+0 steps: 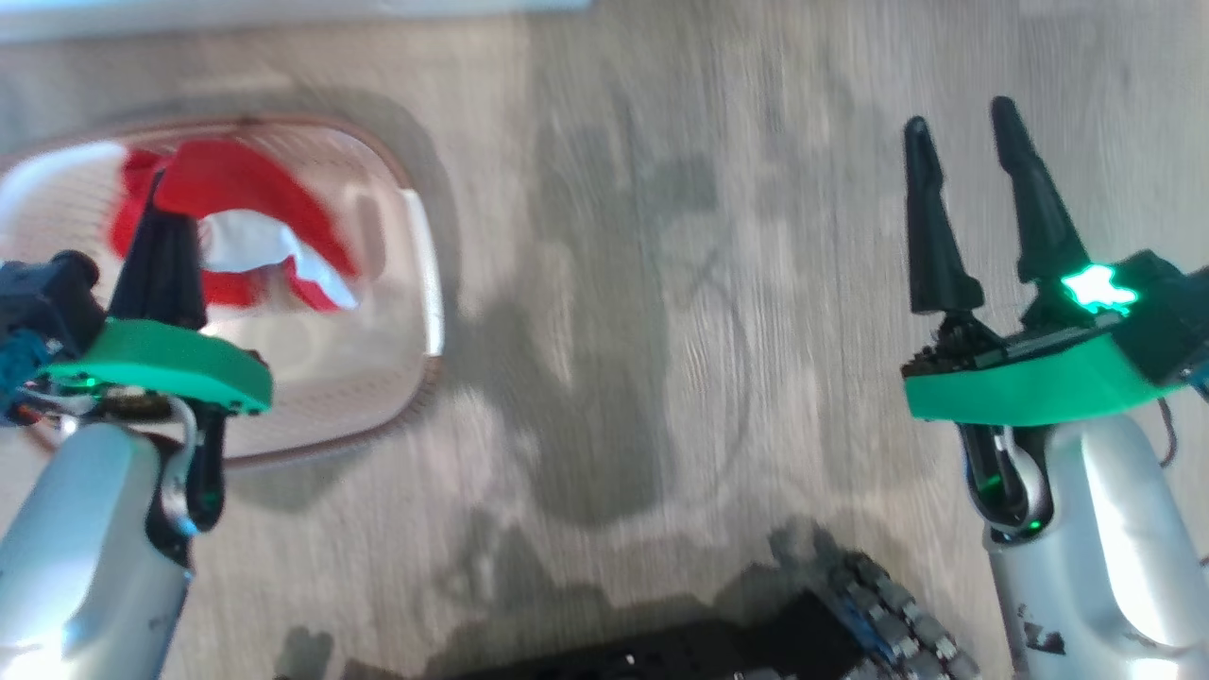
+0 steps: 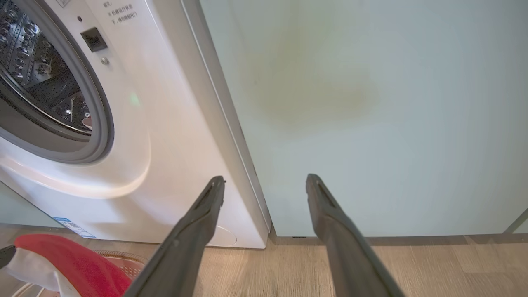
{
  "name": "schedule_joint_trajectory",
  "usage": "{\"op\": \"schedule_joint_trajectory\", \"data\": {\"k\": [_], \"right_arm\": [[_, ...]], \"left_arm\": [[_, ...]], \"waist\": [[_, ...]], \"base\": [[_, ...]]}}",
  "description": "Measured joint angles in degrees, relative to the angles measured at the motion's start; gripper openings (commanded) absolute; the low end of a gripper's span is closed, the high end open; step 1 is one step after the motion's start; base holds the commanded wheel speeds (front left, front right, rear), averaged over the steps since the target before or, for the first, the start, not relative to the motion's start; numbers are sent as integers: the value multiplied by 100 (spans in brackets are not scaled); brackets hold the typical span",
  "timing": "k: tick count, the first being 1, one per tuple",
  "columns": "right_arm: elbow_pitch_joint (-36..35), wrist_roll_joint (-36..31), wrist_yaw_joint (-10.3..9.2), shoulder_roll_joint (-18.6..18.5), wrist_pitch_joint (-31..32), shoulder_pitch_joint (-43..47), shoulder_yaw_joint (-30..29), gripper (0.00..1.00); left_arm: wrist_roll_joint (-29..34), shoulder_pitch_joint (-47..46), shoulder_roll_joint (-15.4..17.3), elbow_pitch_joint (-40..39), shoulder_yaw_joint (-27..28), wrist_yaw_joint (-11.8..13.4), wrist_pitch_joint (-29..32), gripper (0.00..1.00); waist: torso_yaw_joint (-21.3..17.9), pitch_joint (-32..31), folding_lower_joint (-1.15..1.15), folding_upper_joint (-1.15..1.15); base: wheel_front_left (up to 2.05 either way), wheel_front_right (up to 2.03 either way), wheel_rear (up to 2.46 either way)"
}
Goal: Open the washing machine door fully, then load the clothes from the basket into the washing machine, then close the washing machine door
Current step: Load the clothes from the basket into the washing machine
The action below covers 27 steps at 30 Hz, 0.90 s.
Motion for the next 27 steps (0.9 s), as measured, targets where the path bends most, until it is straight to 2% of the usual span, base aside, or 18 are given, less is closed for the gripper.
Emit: {"op": "schedule_joint_trajectory", "data": {"k": [5,14,27], "right_arm": [[11,-77,0,-1,108,107,-154,100],[59,-196,0,-1,361,376,-255,100],[94,-249,0,0,713,1132,-385,100]], "left_arm": [[292,177,-74,-561,35,60,-16,0],[613,262,-67,-938,29,51,-16,0],[705,1351,-59,-1271,-87,158,-16,0]], "waist": [[222,-575,0,0],[427,-1513,0,0],[504,-2794,0,0]], "base": [[0,0,0],[0,0,0],[0,0,0]]}}
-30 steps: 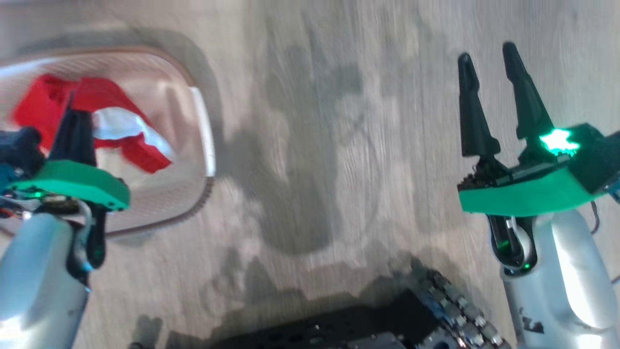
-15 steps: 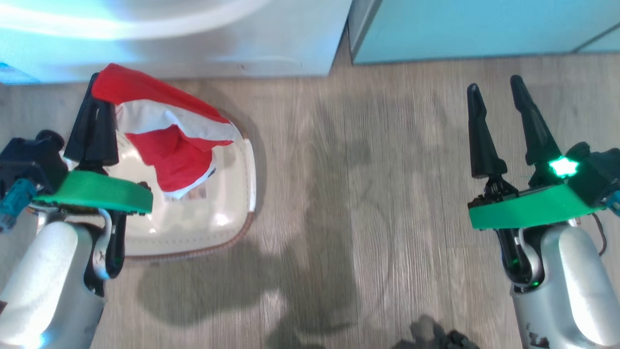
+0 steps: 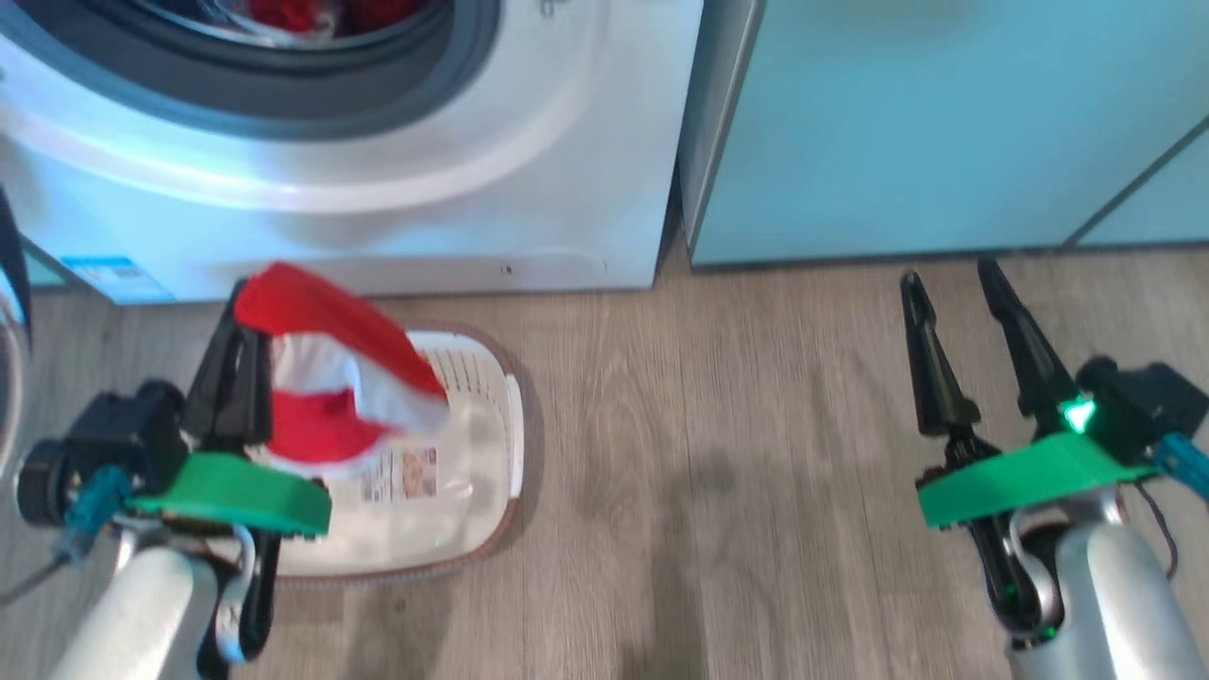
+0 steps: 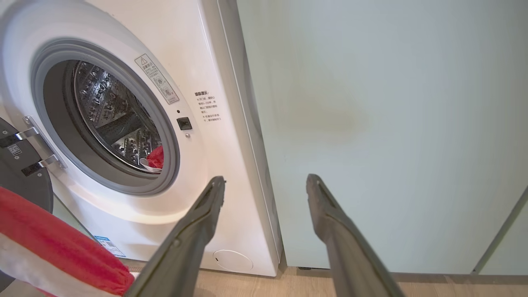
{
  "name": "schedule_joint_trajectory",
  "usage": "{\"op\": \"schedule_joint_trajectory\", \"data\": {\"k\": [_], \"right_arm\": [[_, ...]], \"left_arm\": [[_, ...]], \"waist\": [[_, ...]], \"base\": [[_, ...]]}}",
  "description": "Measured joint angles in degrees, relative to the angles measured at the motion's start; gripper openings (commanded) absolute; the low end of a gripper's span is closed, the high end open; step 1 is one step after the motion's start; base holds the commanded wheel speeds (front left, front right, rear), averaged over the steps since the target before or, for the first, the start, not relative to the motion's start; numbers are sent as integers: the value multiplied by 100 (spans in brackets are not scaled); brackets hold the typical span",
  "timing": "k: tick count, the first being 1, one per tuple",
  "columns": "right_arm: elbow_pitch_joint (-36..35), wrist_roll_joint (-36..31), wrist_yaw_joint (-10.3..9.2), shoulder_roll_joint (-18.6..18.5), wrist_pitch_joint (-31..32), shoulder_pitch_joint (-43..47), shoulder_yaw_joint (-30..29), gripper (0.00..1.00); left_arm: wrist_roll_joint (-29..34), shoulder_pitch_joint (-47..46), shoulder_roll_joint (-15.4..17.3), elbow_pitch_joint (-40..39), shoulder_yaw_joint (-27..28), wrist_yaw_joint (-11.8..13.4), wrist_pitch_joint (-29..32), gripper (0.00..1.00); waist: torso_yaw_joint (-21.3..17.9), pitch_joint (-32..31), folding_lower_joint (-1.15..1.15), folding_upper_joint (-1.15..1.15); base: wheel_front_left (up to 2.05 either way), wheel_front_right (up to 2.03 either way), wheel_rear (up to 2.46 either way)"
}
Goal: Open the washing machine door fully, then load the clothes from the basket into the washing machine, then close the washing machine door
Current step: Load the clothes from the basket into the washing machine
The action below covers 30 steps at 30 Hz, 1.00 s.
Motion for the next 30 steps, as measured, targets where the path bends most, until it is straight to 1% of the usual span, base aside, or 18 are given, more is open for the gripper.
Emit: {"op": "schedule_joint_trajectory", "data": {"k": [7,12,15,30], "right_arm": [[-116,-45,0,2,199,509,-93,100],[-265,-45,0,3,304,773,-168,100],[-303,-44,0,5,349,812,-187,100],[-386,-41,0,8,354,812,-193,100]], "left_arm": [[-5,470,19,-100,-19,68,11,0],[-5,804,85,-232,-36,147,105,0],[-5,853,129,-274,-51,196,136,0],[-30,853,155,-348,-100,203,186,0]], "waist": [[32,-520,0,0],[36,-744,0,0],[44,-791,0,0],[115,-766,0,0]], "base": [[0,0,0],[0,0,0],[0,0,0],[0,0,0]]}}
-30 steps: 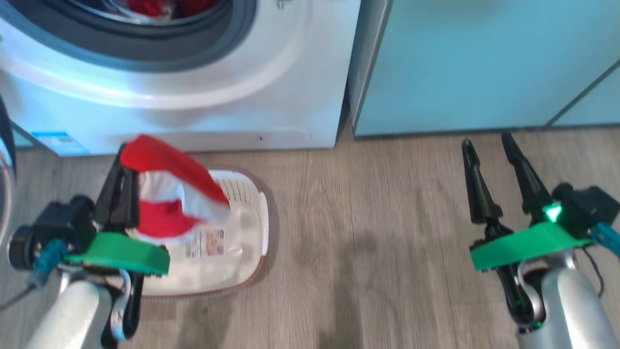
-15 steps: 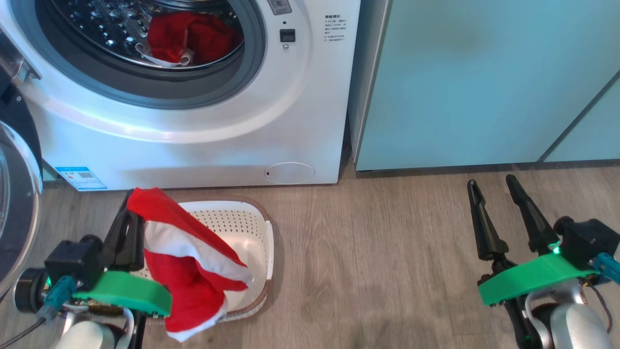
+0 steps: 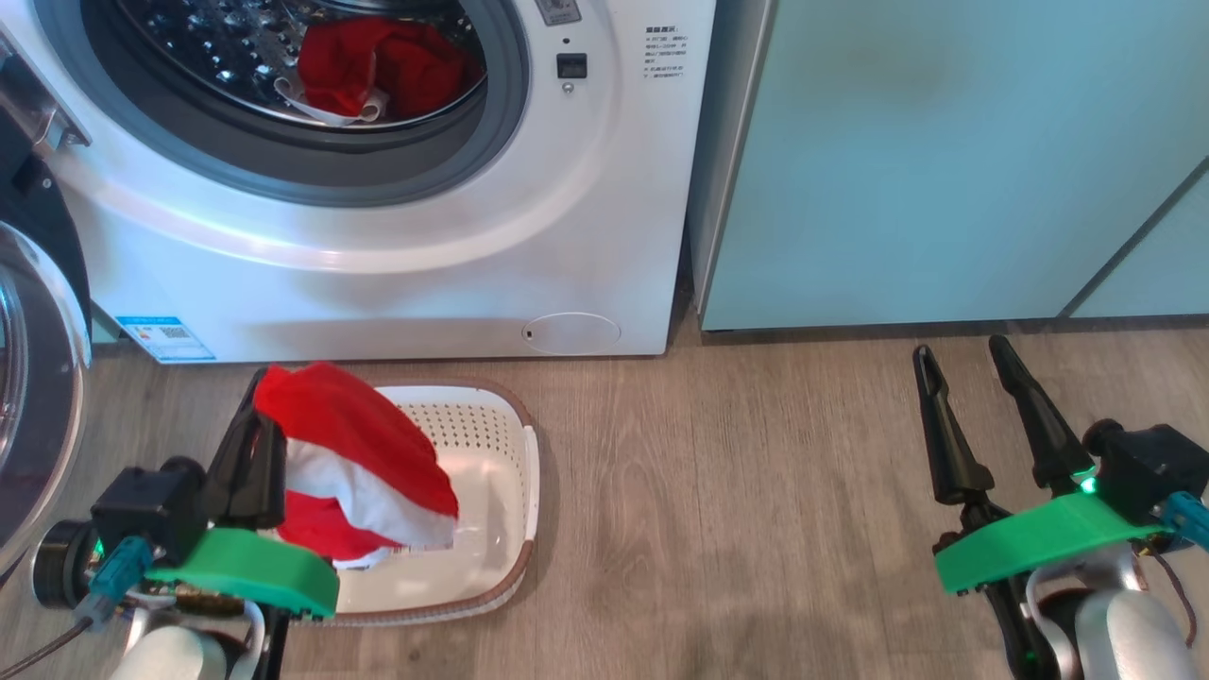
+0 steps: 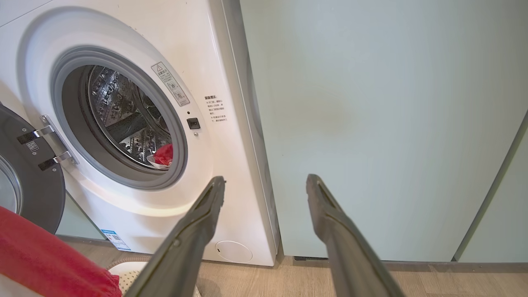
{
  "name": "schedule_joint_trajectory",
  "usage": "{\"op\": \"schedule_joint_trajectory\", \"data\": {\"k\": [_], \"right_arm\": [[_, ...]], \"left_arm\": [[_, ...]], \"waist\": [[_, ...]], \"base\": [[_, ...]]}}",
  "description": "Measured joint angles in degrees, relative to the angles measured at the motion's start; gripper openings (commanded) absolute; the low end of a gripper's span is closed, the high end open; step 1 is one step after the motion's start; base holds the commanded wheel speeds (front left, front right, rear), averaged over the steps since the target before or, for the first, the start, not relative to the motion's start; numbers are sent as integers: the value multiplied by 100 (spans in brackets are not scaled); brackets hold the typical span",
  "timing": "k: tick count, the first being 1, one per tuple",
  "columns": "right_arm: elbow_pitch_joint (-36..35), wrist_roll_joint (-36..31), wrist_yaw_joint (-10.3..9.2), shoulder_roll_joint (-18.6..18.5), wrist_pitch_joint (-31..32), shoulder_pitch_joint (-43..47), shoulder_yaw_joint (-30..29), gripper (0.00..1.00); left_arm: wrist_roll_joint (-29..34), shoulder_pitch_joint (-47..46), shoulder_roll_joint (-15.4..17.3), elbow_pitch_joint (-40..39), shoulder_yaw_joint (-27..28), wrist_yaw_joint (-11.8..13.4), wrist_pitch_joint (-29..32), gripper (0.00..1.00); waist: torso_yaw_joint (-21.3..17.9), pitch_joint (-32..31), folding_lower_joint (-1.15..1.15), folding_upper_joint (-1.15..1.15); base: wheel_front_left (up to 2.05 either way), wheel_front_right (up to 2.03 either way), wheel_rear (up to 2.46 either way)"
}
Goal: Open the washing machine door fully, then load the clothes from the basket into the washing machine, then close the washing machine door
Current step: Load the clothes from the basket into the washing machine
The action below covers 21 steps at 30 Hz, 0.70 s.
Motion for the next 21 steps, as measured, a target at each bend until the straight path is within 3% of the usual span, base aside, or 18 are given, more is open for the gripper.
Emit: {"op": "schedule_joint_trajectory", "data": {"k": [13,21], "right_arm": [[-143,3,0,1,-10,-32,32,100],[-338,108,0,2,-123,-388,234,100]], "left_arm": [[-94,-337,-18,218,11,23,42,0],[-412,-1783,-49,1139,252,-364,153,0]], "waist": [[-4,337,0,0],[-222,1029,1,0]], "base": [[0,0,0],[0,0,0]]}}
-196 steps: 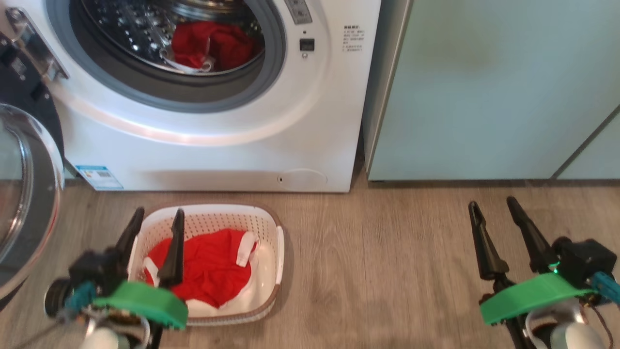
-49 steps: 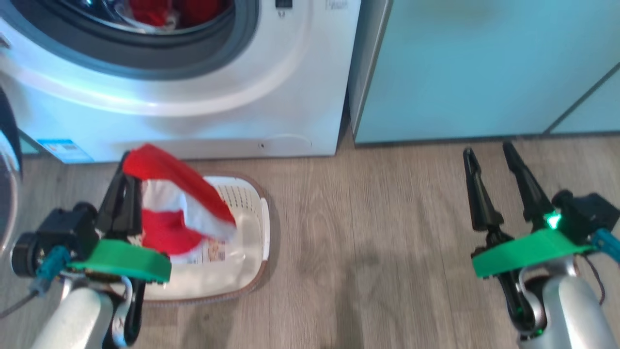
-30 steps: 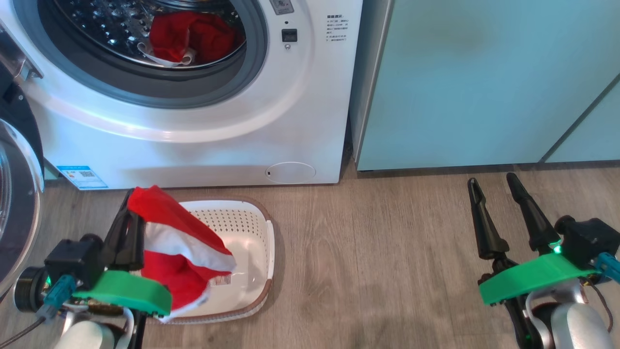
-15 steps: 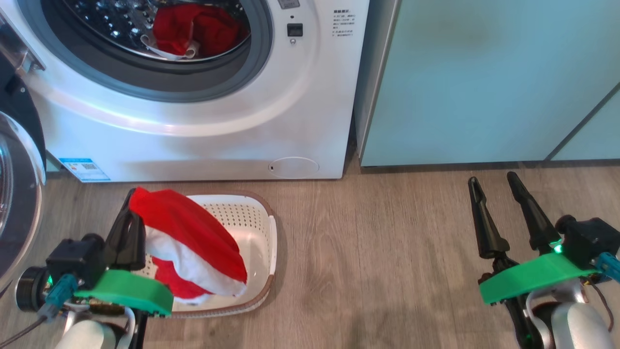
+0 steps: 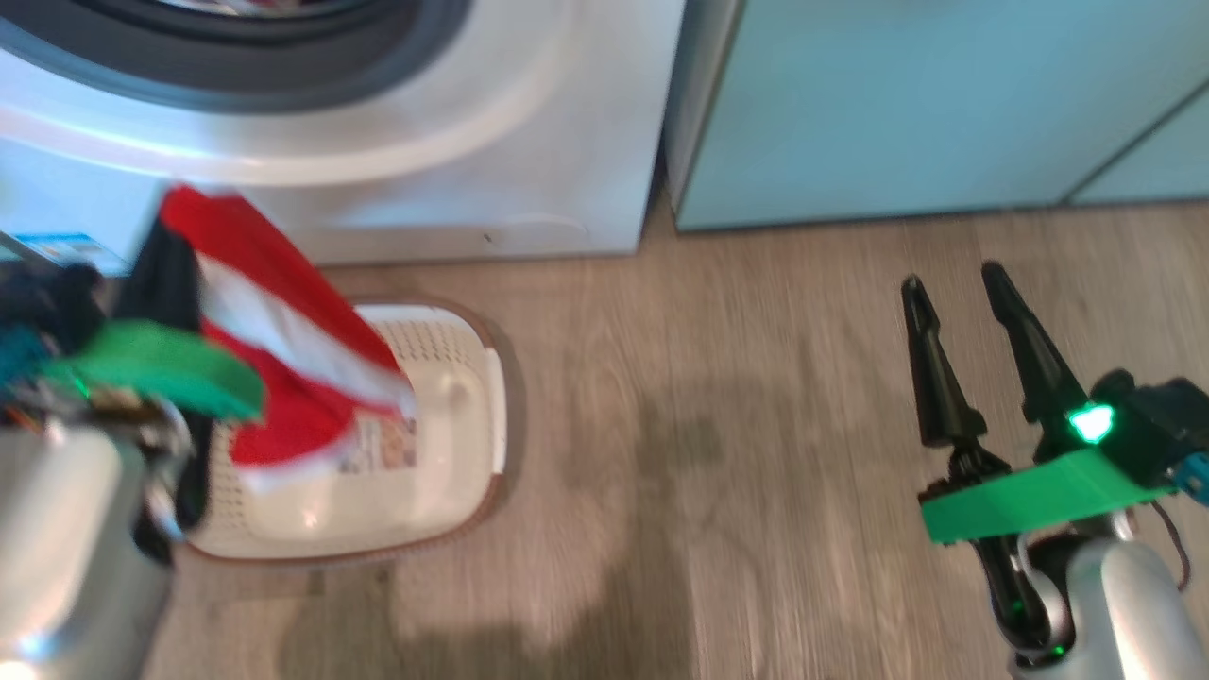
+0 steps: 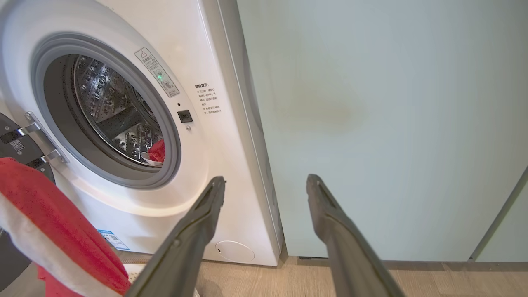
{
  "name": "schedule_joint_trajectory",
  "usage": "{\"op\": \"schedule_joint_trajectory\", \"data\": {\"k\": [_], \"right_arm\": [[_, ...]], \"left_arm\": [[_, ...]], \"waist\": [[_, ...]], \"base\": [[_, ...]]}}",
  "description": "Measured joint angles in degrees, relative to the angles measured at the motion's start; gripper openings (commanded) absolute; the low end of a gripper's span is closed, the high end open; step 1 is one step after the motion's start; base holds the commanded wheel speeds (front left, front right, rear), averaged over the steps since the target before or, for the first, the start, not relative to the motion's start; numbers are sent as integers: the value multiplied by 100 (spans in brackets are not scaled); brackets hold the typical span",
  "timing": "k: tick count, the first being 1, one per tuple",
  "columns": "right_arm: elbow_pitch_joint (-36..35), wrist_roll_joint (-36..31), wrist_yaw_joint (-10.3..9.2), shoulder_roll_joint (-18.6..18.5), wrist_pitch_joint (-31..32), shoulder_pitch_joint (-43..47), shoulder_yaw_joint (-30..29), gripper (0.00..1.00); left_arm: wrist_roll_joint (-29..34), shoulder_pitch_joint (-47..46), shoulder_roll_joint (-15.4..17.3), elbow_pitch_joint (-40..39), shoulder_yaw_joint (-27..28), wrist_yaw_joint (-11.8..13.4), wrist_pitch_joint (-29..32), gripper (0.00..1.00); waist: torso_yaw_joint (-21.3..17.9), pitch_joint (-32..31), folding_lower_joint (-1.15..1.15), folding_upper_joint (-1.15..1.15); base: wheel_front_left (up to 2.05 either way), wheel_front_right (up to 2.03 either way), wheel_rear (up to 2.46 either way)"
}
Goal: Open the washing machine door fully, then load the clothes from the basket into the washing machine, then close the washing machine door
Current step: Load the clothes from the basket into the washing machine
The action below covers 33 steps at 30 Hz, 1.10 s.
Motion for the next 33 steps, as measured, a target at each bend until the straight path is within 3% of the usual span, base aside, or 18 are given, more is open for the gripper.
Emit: {"op": "schedule_joint_trajectory", "data": {"k": [7,11,19,27,33], "right_arm": [[120,222,0,-1,-400,-444,289,100],[222,331,0,0,-564,-606,432,100],[522,668,0,0,-855,-1040,755,100],[645,982,0,1,-929,-1352,1013,100],[599,1146,0,3,-929,-1421,1091,100]], "left_arm": [[-236,-1791,231,1345,231,-475,503,0],[-271,-2432,414,1781,241,-623,798,0],[-379,-4178,918,2704,242,-1013,2009,0],[-377,-5185,1473,3110,256,-955,3087,0],[-352,-5633,1889,3128,417,-762,3371,0]], "waist": [[-477,836,1,0],[-710,1117,1,0],[-1308,1925,1,0],[-1762,2490,0,0],[-2057,2822,0,0]], "base": [[0,0,0],[0,0,0],[0,0,0],[0,0,0],[0,0,0]]}}
